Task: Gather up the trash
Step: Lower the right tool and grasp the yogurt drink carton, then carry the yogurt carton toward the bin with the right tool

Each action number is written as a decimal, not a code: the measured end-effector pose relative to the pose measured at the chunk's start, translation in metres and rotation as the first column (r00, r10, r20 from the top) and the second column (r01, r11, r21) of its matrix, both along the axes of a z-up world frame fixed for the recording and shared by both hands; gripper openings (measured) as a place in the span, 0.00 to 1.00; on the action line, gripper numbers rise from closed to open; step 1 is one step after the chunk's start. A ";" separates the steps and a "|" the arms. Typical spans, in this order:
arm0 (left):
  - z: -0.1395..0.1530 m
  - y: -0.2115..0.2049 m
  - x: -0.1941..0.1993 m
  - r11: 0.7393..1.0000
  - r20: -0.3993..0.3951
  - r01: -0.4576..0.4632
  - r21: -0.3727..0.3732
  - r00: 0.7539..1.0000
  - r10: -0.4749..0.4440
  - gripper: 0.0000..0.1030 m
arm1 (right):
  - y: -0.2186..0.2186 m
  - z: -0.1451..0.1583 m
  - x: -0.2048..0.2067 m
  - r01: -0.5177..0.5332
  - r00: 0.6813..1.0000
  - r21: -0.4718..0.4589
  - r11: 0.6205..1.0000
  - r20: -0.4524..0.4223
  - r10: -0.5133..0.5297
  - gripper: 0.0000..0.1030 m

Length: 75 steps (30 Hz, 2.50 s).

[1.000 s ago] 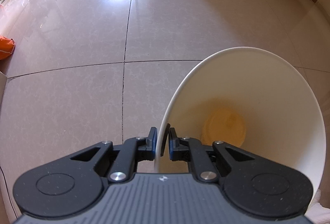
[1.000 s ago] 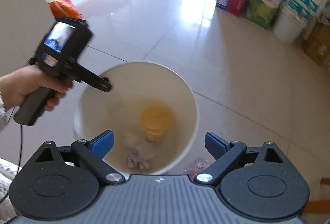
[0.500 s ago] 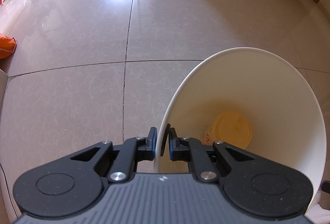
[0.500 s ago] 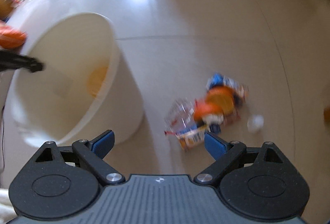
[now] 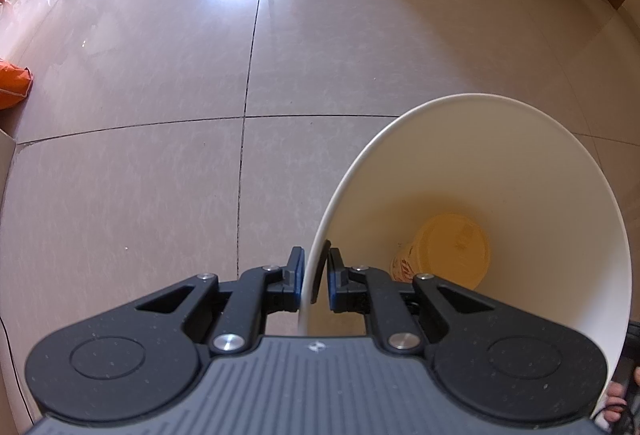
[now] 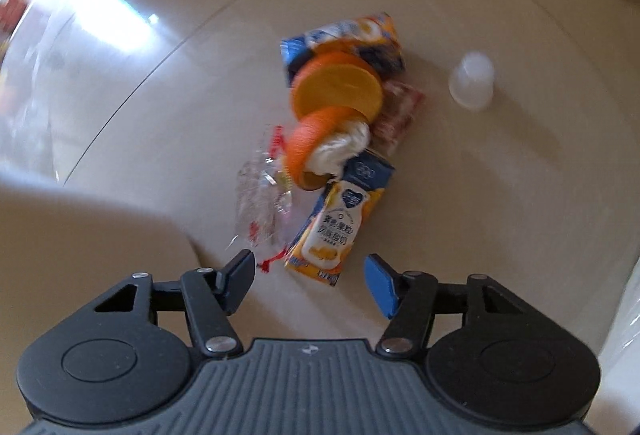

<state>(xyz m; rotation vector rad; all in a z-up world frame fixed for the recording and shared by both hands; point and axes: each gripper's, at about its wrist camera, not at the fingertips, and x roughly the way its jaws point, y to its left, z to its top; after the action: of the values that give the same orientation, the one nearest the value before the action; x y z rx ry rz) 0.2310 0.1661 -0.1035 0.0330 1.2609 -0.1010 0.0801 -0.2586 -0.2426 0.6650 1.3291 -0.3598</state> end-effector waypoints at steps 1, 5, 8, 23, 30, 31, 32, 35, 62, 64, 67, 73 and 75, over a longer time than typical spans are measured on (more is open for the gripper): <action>-0.001 0.000 0.000 1.000 0.000 -0.001 -0.002 1.000 0.001 0.09 | -0.002 -0.005 0.000 0.021 1.000 0.000 1.000 -0.001 -0.021 0.64; -0.001 0.001 -0.001 1.000 0.000 -0.003 -0.005 1.000 0.003 0.09 | -0.008 -0.024 0.001 0.096 0.995 0.021 0.995 -0.006 -0.096 0.62; -0.001 0.002 -0.001 1.000 0.001 -0.002 -0.008 1.000 0.002 0.09 | -0.012 -0.032 0.006 0.137 0.991 0.035 0.990 0.002 -0.137 0.62; -0.002 0.005 0.001 1.000 -0.004 -0.011 -0.017 1.000 0.011 0.09 | -0.012 -0.083 0.024 0.177 0.983 0.011 0.984 -0.040 -0.176 0.45; -0.002 0.006 0.001 1.000 -0.004 -0.015 -0.019 1.000 0.015 0.09 | -0.015 -0.063 0.018 0.100 0.991 -0.043 0.994 -0.080 -0.103 0.39; -0.001 0.005 0.001 1.000 -0.004 -0.014 -0.016 1.000 0.014 0.09 | -0.014 -0.058 0.017 0.070 0.993 -0.054 0.996 -0.088 -0.075 0.39; -0.001 0.004 0.000 1.000 -0.003 -0.011 -0.012 1.000 0.011 0.09 | -0.013 -0.052 0.017 0.034 0.995 -0.066 0.997 -0.095 -0.040 0.39; -0.002 0.002 0.000 1.000 0.000 -0.007 -0.004 1.000 0.007 0.09 | -0.008 -0.029 0.015 -0.076 0.992 -0.100 0.992 -0.106 0.065 0.39; -0.002 0.001 0.000 1.000 -0.003 -0.012 -0.004 1.000 0.012 0.09 | 0.145 0.272 0.044 -0.603 0.751 -0.168 0.780 0.209 0.626 0.39; -0.002 0.002 0.000 1.000 -0.002 -0.013 -0.006 1.000 0.013 0.09 | 0.165 0.272 0.050 -0.630 0.724 -0.171 0.758 0.226 0.652 0.39; -0.002 0.004 -0.001 1.000 -0.001 -0.014 -0.009 1.000 0.014 0.09 | 0.187 0.268 0.060 -0.676 0.672 -0.169 0.717 0.257 0.694 0.61; -0.003 0.004 0.000 1.000 -0.005 -0.014 -0.008 1.000 0.014 0.09 | 0.195 0.270 0.055 -0.689 0.627 -0.241 0.684 0.276 0.729 0.71; -0.003 0.004 0.001 1.000 -0.007 -0.015 -0.006 1.000 0.015 0.09 | 0.191 0.271 0.052 -0.682 0.634 -0.255 0.685 0.262 0.728 0.71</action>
<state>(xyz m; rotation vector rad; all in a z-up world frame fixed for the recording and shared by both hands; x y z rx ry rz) 0.2315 0.1699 -0.1066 0.0177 1.2675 -0.0924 0.1325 -0.0674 0.0279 0.0351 1.1080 0.3131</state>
